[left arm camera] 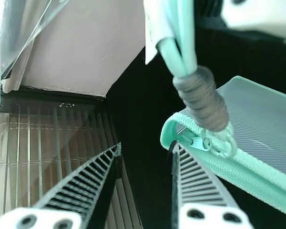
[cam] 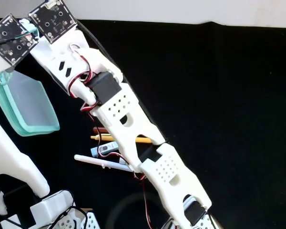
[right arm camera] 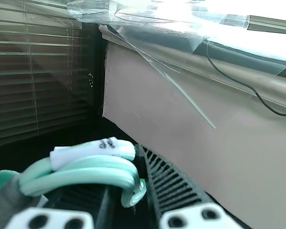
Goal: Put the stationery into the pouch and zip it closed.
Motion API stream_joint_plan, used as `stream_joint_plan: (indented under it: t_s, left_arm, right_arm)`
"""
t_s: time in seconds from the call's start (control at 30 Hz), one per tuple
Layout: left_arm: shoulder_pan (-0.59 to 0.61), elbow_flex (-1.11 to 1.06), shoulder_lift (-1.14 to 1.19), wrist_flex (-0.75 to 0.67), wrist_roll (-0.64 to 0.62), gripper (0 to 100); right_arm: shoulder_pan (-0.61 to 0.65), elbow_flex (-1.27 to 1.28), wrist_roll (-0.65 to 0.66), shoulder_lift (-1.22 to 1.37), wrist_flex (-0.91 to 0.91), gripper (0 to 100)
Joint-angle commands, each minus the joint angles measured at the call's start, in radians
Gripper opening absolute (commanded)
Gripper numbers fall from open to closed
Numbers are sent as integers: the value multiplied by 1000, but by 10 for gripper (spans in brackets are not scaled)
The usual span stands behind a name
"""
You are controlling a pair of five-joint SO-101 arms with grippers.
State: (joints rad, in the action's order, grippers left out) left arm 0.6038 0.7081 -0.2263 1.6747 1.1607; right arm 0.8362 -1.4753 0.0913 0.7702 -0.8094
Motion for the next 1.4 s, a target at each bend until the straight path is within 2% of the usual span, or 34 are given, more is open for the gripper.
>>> stream_joint_plan:
  t_s: [0.0, 0.13, 0.9, 1.37]
  left_arm:
    - [8, 25, -4, -54, -3, 189]
    - [7, 28, 45, -55, -5, 190]
    - [1, -41, 79, -84, -6, 189]
    - [56, -36, 67, -78, -6, 189]
  right_arm:
    - [-18, -39, 15, -13, -4, 6]
    - [-18, -87, 15, -13, -54, 6]
    - [-19, -99, 15, 41, -51, 6]
    - [-28, -99, 15, 42, -51, 6]
